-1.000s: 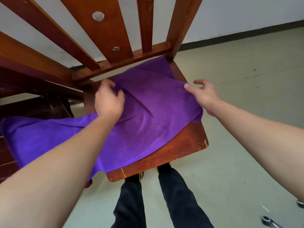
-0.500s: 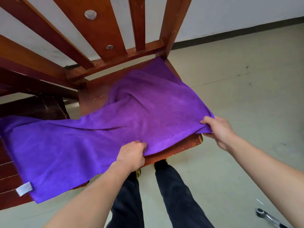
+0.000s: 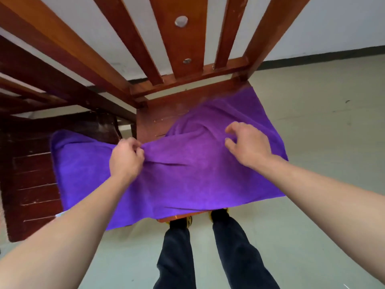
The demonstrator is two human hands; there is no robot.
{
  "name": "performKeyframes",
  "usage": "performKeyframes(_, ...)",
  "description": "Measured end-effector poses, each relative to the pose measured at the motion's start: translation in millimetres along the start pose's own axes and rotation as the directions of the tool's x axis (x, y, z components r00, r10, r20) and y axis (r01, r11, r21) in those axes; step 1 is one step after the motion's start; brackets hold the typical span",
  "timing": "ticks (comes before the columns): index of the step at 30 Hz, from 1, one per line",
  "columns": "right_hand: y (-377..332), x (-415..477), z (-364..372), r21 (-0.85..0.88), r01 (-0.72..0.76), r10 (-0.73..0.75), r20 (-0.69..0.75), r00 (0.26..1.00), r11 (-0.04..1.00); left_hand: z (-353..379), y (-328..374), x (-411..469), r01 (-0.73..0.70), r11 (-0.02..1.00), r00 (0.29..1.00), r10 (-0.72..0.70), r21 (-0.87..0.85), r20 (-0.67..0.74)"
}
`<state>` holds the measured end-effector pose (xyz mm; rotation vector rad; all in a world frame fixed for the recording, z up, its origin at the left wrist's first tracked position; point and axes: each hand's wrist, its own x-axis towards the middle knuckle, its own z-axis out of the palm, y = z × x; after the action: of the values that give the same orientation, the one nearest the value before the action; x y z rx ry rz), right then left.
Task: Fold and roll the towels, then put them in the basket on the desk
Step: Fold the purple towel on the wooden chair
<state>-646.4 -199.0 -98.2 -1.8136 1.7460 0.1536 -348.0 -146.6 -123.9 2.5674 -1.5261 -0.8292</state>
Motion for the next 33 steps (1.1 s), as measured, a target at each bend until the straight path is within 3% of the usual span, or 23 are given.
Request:
performKeyframes(3,-65,34,14,-0.021,0.242,-0.242,0.024,0.97,0.97,-28,-49,25,0.037,0.99,0.995,-0.024,0.138,-0.092)
performKeyframes(5,-100,53,24,-0.055,0.328,-0.328,0.02,0.945,0.943,-43,-80,38,0.041,0.971,0.99,-0.008,0.235,-0.14)
performKeyframes(8,-133,74,41,-0.145,0.383,-0.369,0.114,0.922,0.912,-58,-115,56,-0.005,0.918,0.999,0.024,0.397,-0.042)
performKeyframes(11,-143,81,57,-0.346,0.384,-0.304,0.264,0.915,0.856,-62,-135,63,-0.074,0.881,0.997,0.046,0.467,0.07)
performKeyframes(13,-137,83,56,-0.376,0.317,-0.234,0.25,0.939,0.87,-65,-140,63,-0.057,0.898,0.998,0.036,0.436,0.056)
performKeyframes(18,-123,99,32,-0.082,-0.008,0.0,-0.102,0.995,0.997,-79,-149,70,0.094,0.969,0.973,-0.042,0.227,-0.226)
performKeyframes(21,-126,104,29,-0.088,-0.072,0.061,-0.128,0.99,0.994,-85,-156,76,0.187,0.975,0.951,-0.148,0.123,-0.273)
performKeyframes(24,-142,84,38,-0.145,0.053,-0.073,-0.137,0.988,0.988,-80,-175,62,0.349,0.937,0.917,-0.34,0.01,-0.207)
performKeyframes(27,-185,58,58,-0.175,0.28,-0.291,-0.037,0.956,0.944,-74,-204,31,0.494,0.864,0.863,-0.501,-0.101,-0.061)
performKeyframes(30,-247,50,89,-0.179,0.493,-0.477,0.123,0.87,0.852,-67,-226,-3,0.573,0.806,0.818,-0.574,-0.15,0.039)
performKeyframes(33,-310,64,116,-0.151,0.609,-0.577,0.212,0.789,0.778,-55,-234,-28,0.613,0.758,0.789,-0.602,-0.222,0.123)
